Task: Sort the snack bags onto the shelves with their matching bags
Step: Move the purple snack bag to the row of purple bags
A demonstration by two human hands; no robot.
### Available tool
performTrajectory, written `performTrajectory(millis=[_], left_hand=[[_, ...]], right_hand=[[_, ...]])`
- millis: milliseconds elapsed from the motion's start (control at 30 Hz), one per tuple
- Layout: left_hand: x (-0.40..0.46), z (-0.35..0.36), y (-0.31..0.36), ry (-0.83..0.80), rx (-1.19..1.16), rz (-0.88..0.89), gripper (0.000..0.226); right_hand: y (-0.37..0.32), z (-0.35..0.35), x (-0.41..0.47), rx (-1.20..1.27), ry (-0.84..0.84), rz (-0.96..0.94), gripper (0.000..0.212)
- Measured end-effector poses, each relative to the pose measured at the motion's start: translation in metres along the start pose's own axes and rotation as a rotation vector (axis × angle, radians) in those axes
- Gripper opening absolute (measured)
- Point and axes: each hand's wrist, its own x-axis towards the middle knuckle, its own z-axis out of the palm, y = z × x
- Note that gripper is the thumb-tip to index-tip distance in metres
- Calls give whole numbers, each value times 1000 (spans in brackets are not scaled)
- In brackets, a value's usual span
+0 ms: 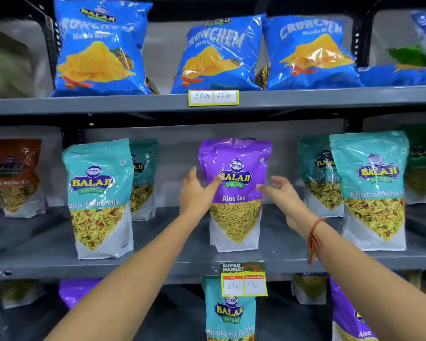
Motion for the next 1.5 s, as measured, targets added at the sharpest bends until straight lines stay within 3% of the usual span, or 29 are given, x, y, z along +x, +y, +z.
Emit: performTrajectory(millis=[67, 133, 267, 433, 667, 800, 1100, 1267, 1367, 1500], left_hand=[[3, 6, -8, -87, -207, -104, 45], [6, 11, -22, -100, -344, -112, 41], [15, 17, -44, -49, -439, -158, 34], [8, 8, -37, 70, -421, -139, 20], [-48, -53, -17, 268, -438, 51, 17], [-105, -94, -31, 326, -513, 119, 23], [-209, -139, -168, 263, -306, -117, 20], [-227, -124, -253, 190, 50, -266, 37], [-217, -107, -277, 141, 204, -267, 49], [-194, -89, -302, 131, 256, -317, 39]], right_hand=[[6, 7, -1, 90, -121, 95, 31], [21, 12, 2, 109, -127, 80, 10], [34, 18, 7, 143, -18, 44, 23], [21, 24, -8, 123, 87, -74, 22], [-17, 31, -75, 231, 14, -220, 17], [-18, 47, -125, 294, -100, -190, 12], [95, 102, -237, 360, -372, 159, 30], [176, 141, -243, 161, -315, 301, 16], [216, 166, -228, 37, -280, 335, 30], [247, 197, -205, -27, -213, 363, 18]])
